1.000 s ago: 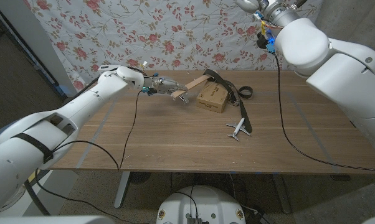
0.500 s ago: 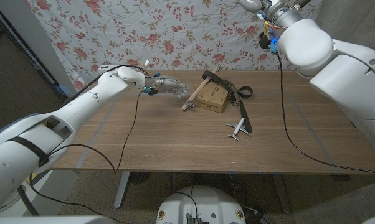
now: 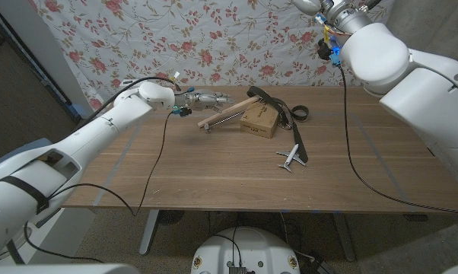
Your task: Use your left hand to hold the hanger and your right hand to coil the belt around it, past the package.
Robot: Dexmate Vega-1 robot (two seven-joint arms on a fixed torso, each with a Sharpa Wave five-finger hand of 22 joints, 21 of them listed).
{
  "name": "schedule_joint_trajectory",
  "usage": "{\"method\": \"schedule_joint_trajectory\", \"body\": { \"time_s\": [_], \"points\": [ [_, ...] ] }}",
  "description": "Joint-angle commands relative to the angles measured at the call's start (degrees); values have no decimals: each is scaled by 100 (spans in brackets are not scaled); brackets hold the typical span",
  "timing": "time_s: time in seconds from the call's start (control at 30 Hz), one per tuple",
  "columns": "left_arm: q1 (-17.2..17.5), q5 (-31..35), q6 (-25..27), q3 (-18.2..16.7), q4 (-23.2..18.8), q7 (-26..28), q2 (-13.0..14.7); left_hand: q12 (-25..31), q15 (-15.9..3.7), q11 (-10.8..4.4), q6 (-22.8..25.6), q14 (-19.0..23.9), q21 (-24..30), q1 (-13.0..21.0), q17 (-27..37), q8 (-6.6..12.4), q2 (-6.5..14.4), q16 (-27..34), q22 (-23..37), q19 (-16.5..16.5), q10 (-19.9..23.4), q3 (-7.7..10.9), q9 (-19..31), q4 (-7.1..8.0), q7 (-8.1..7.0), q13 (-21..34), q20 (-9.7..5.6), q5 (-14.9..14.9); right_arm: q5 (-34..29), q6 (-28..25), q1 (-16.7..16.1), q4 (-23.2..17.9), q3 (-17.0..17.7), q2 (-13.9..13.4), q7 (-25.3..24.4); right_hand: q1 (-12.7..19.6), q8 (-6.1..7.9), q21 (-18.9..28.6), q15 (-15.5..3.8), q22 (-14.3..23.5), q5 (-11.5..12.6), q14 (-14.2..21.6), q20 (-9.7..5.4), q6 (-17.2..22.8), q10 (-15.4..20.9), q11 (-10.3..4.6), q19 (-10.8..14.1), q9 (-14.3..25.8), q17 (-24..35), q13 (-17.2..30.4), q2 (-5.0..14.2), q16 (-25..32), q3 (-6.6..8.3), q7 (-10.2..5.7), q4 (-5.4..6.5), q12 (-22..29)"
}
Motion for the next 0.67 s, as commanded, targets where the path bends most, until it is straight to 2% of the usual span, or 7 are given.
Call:
{"method": "schedule_joint_trajectory", "body": {
  "time_s": [0.03, 0.17, 0.27, 0.33, 0.43, 0.53, 0.67],
  "points": [
    [1065, -247, -1700, -753, -485, 947, 227, -20, 27, -121, -1776, -1460, -107, -97, 2, 54, 60, 20, 14, -2176, -1613, -88, -1, 72, -151, -16, 58, 39, -49, 52, -148, -53, 45, 78, -140, -51, 31, -18, 10, 8, -7, 59, 32, 66, 49, 3, -3, 23, -5, 9, 6, 17, -40, 0, 1, 19],
    [1386, -483, -1972, -982, -678, 1036, 330, -29, -36, -163, -1747, -1541, -160, -178, -6, 74, 102, 16, 17, -2222, -1613, -139, -3, 119, -259, -36, 61, 26, -43, 189, -367, -53, 159, 125, -252, -66, 33, -25, 6, 8, -11, 57, 33, 79, 65, 8, 2, 23, -12, 8, 4, 16, -47, -11, 6, 24],
    [1599, -860, -2042, -1161, -779, 972, 367, -102, -21, -185, -1858, -1716, -285, -335, -20, 49, 178, -2, 23, -2405, -1775, -227, -6, 193, -303, -70, 44, 1, -16, 324, -578, -48, 279, 188, -356, -72, 36, -30, 4, 9, -13, 60, 33, 91, 63, 8, -1, 23, -16, 7, 3, 17, -49, -22, 8, 22],
    [1753, -1032, -2135, -1269, -850, 984, 385, -141, 23, -178, -1913, -1800, -329, -422, -26, 42, 226, -5, 29, -2445, -1868, -272, -8, 225, -349, -88, 50, -12, 0, 416, -709, -58, 352, 204, -399, -75, 37, -34, 1, 9, -15, 66, 30, 100, 73, 18, 1, 23, -20, 7, 1, 19, -51, -15, 8, 24],
    [1964, -1250, -2403, -1417, -883, 976, 367, -191, -10, -212, -1974, -1923, -390, -557, -36, 42, 297, -13, 37, -2508, -1999, -337, -10, 262, -370, -115, 41, -31, -12, 567, -858, -51, 409, 214, -454, -82, 46, -40, 2, 9, -18, 80, 26, 130, 94, 12, 4, 23, -27, 6, 3, 24, -53, -17, 10, 31],
    [2066, -1685, -2432, -1518, -910, 637, 414, -240, -40, -219, -2198, -2152, -514, -702, -60, 2, 387, -43, 44, -2690, -2151, -421, -14, 269, -379, -157, 14, -54, -10, 746, -934, 29, 407, 258, -468, -90, 50, -41, -5, 9, -19, 85, 27, 144, 102, 8, 12, 23, -30, 5, 4, 26, -55, -22, 13, 33],
    [2295, -1958, -2618, -1685, -959, 602, 394, -260, -17, -217, -2294, -2256, -557, -749, -74, -2, 427, -49, 48, -2729, -2228, -456, -16, 260, -359, -177, 24, -60, -67, 1019, -915, 201, 336, 295, -444, -99, 47, -50, -18, 9, -22, 99, 18, 148, 111, 0, 10, 23, -36, 4, 4, 32, -58, -14, 16, 34]
  ]
}}
